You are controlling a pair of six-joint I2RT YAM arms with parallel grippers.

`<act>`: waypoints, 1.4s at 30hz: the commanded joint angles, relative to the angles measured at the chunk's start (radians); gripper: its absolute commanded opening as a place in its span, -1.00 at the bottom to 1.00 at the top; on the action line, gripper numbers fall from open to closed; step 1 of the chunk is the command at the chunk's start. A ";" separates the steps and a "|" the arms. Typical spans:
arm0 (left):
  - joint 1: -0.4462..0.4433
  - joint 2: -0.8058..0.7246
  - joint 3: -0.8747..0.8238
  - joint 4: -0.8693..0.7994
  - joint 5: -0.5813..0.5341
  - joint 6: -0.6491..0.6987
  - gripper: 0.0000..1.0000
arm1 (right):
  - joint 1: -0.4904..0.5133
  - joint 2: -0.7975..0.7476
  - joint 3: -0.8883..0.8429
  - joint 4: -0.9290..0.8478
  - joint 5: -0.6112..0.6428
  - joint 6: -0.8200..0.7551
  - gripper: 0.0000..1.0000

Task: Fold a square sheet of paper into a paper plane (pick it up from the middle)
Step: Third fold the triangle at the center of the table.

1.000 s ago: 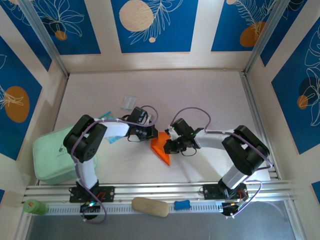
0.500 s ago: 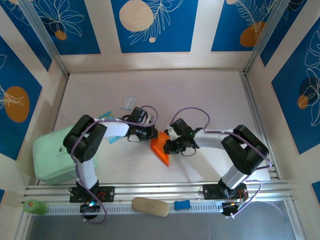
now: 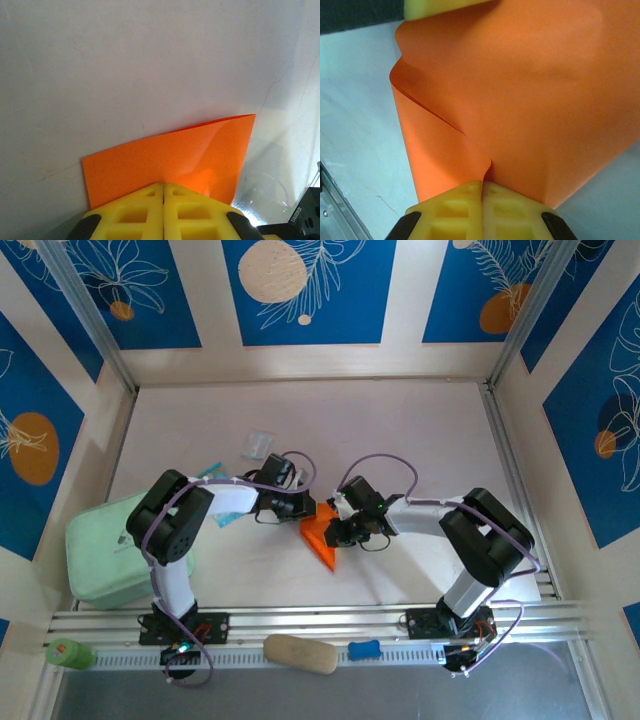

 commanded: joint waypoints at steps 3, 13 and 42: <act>0.002 -0.012 -0.019 -0.057 -0.029 -0.003 -0.86 | 0.000 0.055 -0.005 -0.021 0.034 0.011 -0.98; 0.004 -0.104 0.046 -0.123 -0.064 0.029 -0.63 | -0.003 0.062 -0.009 -0.022 0.036 0.012 -0.98; -0.103 -0.270 -0.382 0.378 0.046 -0.281 -0.90 | -0.018 0.064 0.012 -0.023 0.033 0.012 -0.98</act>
